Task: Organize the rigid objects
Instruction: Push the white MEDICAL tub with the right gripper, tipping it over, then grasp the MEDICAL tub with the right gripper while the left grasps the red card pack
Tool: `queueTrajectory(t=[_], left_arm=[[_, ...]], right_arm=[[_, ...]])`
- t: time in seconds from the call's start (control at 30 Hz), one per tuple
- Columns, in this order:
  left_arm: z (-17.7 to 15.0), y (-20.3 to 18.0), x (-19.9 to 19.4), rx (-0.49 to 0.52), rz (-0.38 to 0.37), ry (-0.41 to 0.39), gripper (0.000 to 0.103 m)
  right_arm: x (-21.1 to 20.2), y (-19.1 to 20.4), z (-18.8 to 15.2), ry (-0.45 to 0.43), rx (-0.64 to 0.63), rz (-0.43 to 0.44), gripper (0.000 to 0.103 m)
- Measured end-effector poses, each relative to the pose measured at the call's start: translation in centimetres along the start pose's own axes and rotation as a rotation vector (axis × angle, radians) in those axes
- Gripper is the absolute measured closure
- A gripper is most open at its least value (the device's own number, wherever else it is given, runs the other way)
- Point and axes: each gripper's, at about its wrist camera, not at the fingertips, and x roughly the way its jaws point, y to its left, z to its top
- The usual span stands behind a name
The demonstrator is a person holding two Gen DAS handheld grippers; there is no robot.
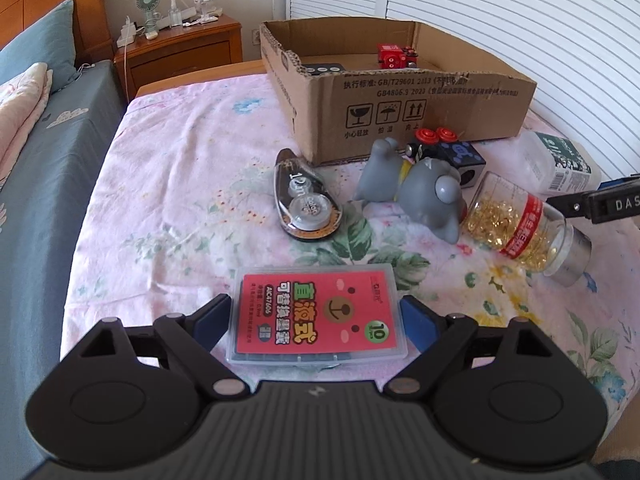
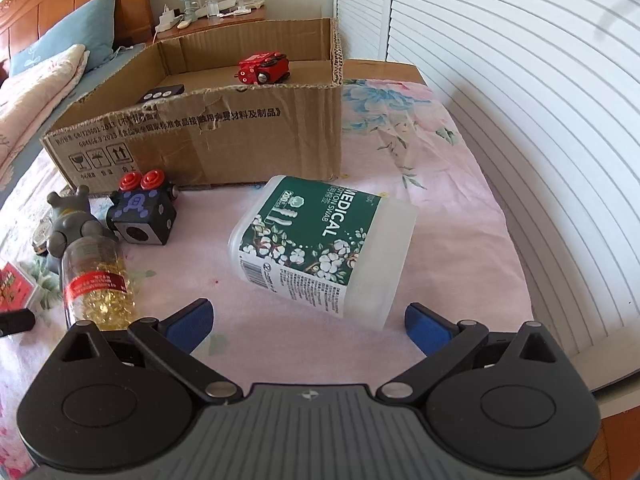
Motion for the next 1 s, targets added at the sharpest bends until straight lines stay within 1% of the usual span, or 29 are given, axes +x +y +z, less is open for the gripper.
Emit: queueTrajectory(t=[0.17, 0.27, 0.4, 0.67, 0.7, 0.73, 0.83, 0.9, 1.0], left_arm=[[0.1, -0.1, 0.0, 0.008, -0.002, 0.003, 0.014], [0.1, -0.2, 0.1, 0.012, -0.005, 0.000, 0.014], [0.1, -0.3, 0.1, 0.010, -0.002, -0.001, 0.014], [0.8, -0.3, 0.6, 0.004, -0.001, 0.006, 0.013], [0.9, -0.2, 0.6, 0.002, -0.003, 0.007, 0.013], [1.0, -0.2, 0.7, 0.002, -0.006, 0.008, 0.013], [1.1, 0.1, 0.6, -0.004, -0.026, 0.011, 0.013], [1.3, 0.3, 0.6, -0.009, -0.042, 0.016, 0.014], [1.5, 0.3, 0.3, 0.005, -0.038, 0.011, 0.014]], right_arm=[[0.3, 0.3, 1.6, -0.010, 0.035, 0.015, 0.000], [1.1, 1.0, 2.6, -0.001, 0.016, 0.004, 0.000], [2.6, 1.9, 3.6, 0.022, -0.021, -0.042, 0.000], [3.4, 2.0, 4.4, 0.040, -0.007, -0.059, 0.000], [3.4, 2.0, 4.4, 0.039, -0.010, -0.064, 0.001], [3.3, 2.1, 4.4, 0.040, -0.017, -0.073, 0.006], [3.2, 2.0, 4.2, 0.046, -0.038, -0.099, 0.016], [3.0, 1.8, 4.1, 0.047, -0.045, -0.096, 0.016], [2.7, 1.6, 4.0, 0.050, -0.062, -0.087, 0.016]])
